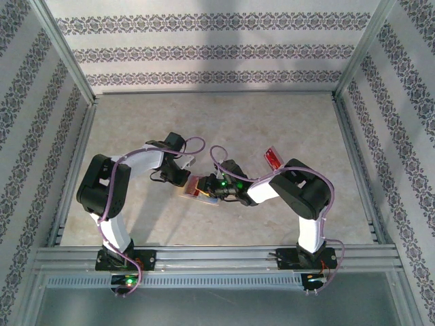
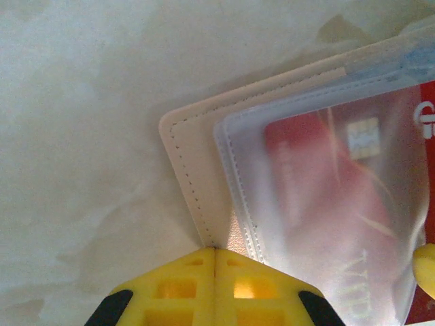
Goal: Put the credit cards into the card holder
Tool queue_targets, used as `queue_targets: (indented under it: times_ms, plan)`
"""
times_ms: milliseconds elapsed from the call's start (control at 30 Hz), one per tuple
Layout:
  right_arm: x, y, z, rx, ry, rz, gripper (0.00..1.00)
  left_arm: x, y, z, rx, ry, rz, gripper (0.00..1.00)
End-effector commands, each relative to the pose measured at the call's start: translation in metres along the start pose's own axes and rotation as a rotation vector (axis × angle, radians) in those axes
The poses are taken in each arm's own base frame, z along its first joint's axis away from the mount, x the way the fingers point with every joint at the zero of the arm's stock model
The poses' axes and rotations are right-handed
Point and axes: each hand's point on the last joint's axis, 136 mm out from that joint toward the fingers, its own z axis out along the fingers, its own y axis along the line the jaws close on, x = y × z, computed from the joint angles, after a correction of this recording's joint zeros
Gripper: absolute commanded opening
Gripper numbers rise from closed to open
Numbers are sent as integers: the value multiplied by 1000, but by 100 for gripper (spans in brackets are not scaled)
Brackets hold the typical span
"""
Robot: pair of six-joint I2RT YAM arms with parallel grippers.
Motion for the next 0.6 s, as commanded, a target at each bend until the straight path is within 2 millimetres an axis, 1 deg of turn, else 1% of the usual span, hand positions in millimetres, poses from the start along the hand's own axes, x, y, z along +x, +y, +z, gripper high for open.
queue_targets:
  times_ms: [0, 300, 467, 567]
  plan:
    - [14, -37, -4, 123, 21, 33, 24, 5, -7, 6, 12, 21, 19, 4]
    - [15, -39, -13, 152, 17, 20, 24, 6, -6, 8, 15, 26, 18, 4]
    - [15, -39, -14, 153, 15, 23, 25, 5, -6, 7, 8, 29, 19, 4]
    - [14, -37, -10, 152, 24, 13, 21, 5, -8, 8, 20, 25, 18, 4]
